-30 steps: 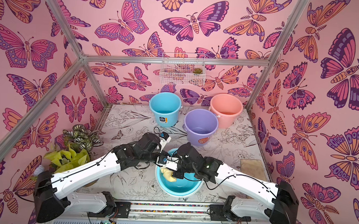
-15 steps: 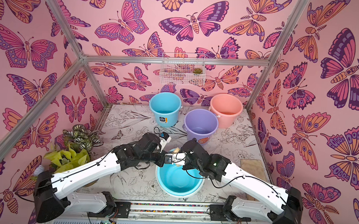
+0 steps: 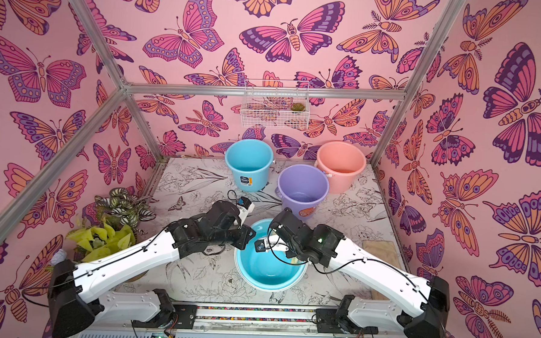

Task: Wipe the inside of the bucket with a cloth
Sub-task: Wipe the dirt from the inside of the bucket.

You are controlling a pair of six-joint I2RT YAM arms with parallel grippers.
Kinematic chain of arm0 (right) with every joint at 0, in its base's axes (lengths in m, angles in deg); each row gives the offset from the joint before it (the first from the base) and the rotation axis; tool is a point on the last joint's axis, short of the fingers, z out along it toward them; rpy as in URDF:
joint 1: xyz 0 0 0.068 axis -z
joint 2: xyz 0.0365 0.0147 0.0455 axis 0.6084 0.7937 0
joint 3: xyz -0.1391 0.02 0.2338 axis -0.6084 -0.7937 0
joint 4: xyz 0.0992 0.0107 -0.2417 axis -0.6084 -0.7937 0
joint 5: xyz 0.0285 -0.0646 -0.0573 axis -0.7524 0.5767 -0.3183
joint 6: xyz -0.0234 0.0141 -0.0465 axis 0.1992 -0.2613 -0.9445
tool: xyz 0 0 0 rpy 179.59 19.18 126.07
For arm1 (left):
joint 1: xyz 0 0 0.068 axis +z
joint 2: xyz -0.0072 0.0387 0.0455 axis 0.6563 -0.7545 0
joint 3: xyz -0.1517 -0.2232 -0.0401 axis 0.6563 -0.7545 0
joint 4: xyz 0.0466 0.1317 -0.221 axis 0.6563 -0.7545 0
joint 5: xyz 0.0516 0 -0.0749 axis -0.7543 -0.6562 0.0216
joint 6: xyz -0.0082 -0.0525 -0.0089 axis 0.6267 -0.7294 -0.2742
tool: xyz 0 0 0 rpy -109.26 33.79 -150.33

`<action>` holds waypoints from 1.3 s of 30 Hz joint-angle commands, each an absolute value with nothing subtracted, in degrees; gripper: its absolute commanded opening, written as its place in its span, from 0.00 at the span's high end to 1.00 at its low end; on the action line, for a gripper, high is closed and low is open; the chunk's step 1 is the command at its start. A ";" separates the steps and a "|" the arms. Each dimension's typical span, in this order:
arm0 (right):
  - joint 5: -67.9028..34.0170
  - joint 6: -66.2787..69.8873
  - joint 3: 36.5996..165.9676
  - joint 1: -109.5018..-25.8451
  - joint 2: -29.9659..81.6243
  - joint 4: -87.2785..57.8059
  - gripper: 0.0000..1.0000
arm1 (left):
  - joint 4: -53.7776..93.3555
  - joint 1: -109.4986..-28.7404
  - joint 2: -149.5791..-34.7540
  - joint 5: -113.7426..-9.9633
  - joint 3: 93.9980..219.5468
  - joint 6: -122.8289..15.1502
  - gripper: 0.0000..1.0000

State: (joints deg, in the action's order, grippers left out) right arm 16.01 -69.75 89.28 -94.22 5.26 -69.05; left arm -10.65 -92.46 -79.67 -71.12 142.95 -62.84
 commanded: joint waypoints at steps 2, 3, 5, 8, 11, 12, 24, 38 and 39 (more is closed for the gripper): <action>13.43 -66.90 91.67 -93.76 2.20 -88.41 1.00 | -12.05 -92.79 -77.25 -70.47 142.10 -62.88 1.00; 10.99 -66.40 91.91 -93.79 1.72 -89.86 1.00 | -12.03 -92.79 -77.37 -70.56 142.01 -62.94 1.00; 5.55 -64.91 92.53 -94.01 0.55 -91.76 1.00 | -12.08 -92.79 -77.55 -70.74 142.18 -62.90 1.00; -3.29 -62.50 93.00 -94.03 -0.86 -91.78 1.00 | -12.05 -92.79 -77.87 -70.75 142.51 -62.81 1.00; -11.42 -60.33 92.16 -94.07 -1.50 -90.17 1.00 | -12.04 -92.79 -78.09 -70.48 142.80 -62.51 1.00; -13.27 -59.49 91.52 -94.07 -1.65 -88.88 1.00 | -12.08 -92.79 -78.32 -70.39 142.90 -62.46 1.00; -31.20 -47.62 83.57 -94.77 2.82 -59.83 1.00 | -12.06 -92.79 -78.87 -69.70 143.26 -62.98 1.00; -24.62 -40.94 85.91 -95.87 13.62 -32.88 1.00 | -11.99 -92.79 -77.01 -69.44 141.68 -63.76 1.00; -22.15 -43.58 87.73 -95.83 13.86 -36.49 1.00 | -11.95 -92.79 -76.92 -69.27 141.59 -63.78 1.00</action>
